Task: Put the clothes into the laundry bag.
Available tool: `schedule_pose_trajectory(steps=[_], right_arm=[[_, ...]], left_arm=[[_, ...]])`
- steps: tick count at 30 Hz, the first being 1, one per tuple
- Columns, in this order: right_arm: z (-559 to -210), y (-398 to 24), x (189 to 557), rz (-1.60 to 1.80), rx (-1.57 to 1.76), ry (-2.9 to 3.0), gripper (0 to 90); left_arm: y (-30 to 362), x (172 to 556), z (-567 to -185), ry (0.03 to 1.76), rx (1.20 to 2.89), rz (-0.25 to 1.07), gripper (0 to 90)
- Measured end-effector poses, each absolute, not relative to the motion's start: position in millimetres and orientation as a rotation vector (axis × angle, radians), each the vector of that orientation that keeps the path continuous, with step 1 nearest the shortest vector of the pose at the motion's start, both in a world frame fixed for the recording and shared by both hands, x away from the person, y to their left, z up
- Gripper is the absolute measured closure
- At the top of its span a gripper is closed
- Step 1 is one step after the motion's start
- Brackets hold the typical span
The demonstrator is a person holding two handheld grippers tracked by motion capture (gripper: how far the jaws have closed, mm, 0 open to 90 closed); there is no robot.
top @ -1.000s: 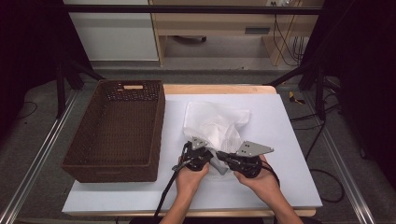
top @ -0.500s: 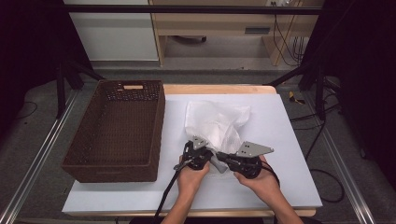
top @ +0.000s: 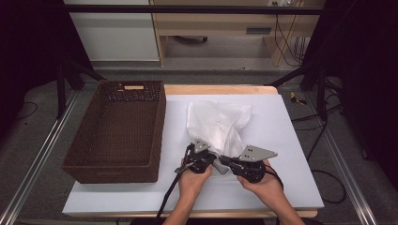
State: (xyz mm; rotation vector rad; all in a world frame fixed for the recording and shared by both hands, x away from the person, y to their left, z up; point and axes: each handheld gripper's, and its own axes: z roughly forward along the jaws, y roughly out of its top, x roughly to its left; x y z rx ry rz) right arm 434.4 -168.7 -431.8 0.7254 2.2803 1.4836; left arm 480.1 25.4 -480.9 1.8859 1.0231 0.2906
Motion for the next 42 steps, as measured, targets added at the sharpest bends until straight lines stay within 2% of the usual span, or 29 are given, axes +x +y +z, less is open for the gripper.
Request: schedule_pose_trajectory(steps=[27,42], right_arm=[[-434,-184,437,1.497,0.763,2.258,89.5],[-436,-190,449,1.487,0.82,2.225,89.5]], left_arm=[[12,501,-481,1.072,1.813,0.383,90.0],[20,465,-475,0.981,1.898,0.307,90.0]])
